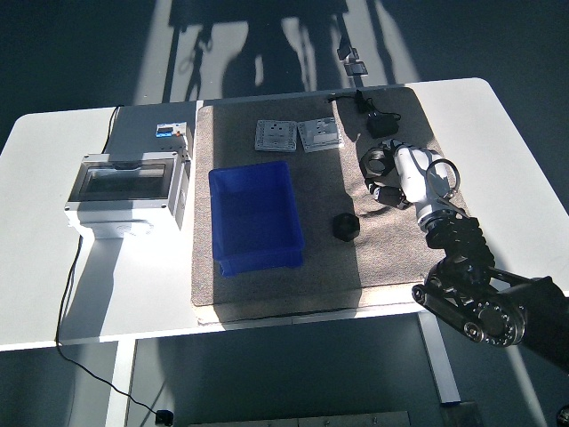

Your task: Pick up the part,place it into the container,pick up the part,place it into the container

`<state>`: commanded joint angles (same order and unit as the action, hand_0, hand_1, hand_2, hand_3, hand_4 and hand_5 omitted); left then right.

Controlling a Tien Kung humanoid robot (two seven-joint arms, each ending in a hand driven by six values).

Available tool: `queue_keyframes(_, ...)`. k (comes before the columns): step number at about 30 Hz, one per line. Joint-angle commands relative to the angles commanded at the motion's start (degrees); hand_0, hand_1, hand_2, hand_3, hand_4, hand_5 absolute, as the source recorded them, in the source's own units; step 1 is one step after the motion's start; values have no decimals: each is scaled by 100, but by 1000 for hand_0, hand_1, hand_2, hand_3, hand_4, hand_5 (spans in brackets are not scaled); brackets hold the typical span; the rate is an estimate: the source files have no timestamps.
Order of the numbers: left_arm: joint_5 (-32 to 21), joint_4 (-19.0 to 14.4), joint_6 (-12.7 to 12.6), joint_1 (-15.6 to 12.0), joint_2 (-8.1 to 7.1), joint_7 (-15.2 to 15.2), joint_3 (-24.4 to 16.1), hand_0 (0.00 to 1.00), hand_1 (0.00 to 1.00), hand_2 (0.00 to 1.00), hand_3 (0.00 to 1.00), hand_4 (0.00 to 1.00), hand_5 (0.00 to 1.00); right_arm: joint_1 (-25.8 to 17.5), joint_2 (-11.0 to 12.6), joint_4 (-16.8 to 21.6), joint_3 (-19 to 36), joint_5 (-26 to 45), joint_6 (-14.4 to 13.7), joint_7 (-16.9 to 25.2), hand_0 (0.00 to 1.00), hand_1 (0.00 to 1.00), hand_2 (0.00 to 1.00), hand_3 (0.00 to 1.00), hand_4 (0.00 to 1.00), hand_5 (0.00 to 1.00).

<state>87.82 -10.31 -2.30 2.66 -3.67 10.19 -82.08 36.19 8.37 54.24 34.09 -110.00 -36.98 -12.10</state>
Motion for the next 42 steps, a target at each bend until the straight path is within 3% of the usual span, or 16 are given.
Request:
queue_keyframes(4,29,0,-8,2,-3,-5,-13,717,675,697,689,756,826,72,13,534,-158,27,86,307,543,439,392,570,349,2)
queue_keyframes(7,40,0,-17,5,0,-8,-26,716,674,695,686,756,829,177,-30,1055,-459,-98,455,455,579,435,433,580,350,7)
queue_keyframes(11,24,0,-35,20,-6,-18,-21,716,674,695,686,756,829,369,-42,1526,-914,-108,1034,351,579,435,433,580,350,7)
queue_keyframes(12,20,0,-38,21,-7,-20,-20,716,674,695,686,756,829,403,-45,1586,-1016,-117,1188,309,579,435,433,580,350,7)
queue_keyframes(13,21,0,-41,23,-7,-21,-25,715,673,695,685,754,828,431,-54,1612,-1095,-127,1334,261,696,551,587,649,392,77)
queue_keyframes(18,24,0,-56,27,-3,-30,-48,715,673,695,685,754,828,498,-91,1557,-1272,-161,1841,74,696,551,587,649,392,77)
queue_keyframes(19,20,0,-65,27,-4,-34,-49,714,673,695,680,751,825,514,-101,1517,-1320,-174,1923,15,916,846,822,763,510,330)
queue_keyframes(20,22,0,-70,27,-4,-36,-53,714,673,695,680,751,825,528,-110,1480,-1362,-176,1971,-32,916,846,822,763,510,330)
queue_keyframes(23,37,0,-79,27,-4,-37,-63,714,673,695,680,751,825,555,-126,1420,-1430,-222,2007,-135,916,846,822,763,510,330)
queue_keyframes(24,40,0,-80,25,-5,-35,-65,713,666,691,671,744,821,560,-129,1412,-1440,-247,2000,-157,998,979,921,904,591,470)
queue_keyframes(30,41,0,-155,19,1,-13,-22,713,666,691,671,744,821,560,-137,1401,-1454,-303,1977,-176,998,979,921,904,591,470)
queue_keyframes(31,54,0,-166,19,3,-8,-22,710,659,687,637,688,778,555,-137,1402,-1446,-297,1968,-168,998,998,971,947,676,510)
queue_keyframes(35,74,0,-189,18,4,2,-14,710,659,687,637,688,778,512,-117,1430,-1364,-258,1920,-129,998,998,971,947,676,510)
queue_keyframes(36,72,0,-194,18,4,3,-10,710,659,687,637,688,778,483,-95,1457,-1305,-255,1899,-131,998,998,971,947,676,510)
queue_keyframes(37,77,0,-196,18,3,4,-10,707,651,684,581,556,663,452,-70,1485,-1247,-249,1875,-137,998,998,971,944,823,482)
queue_keyframes(42,35,0,-211,3,5,-10,15,707,651,684,581,556,663,58,205,1788,-697,-346,1720,-530,998,998,971,944,823,482)
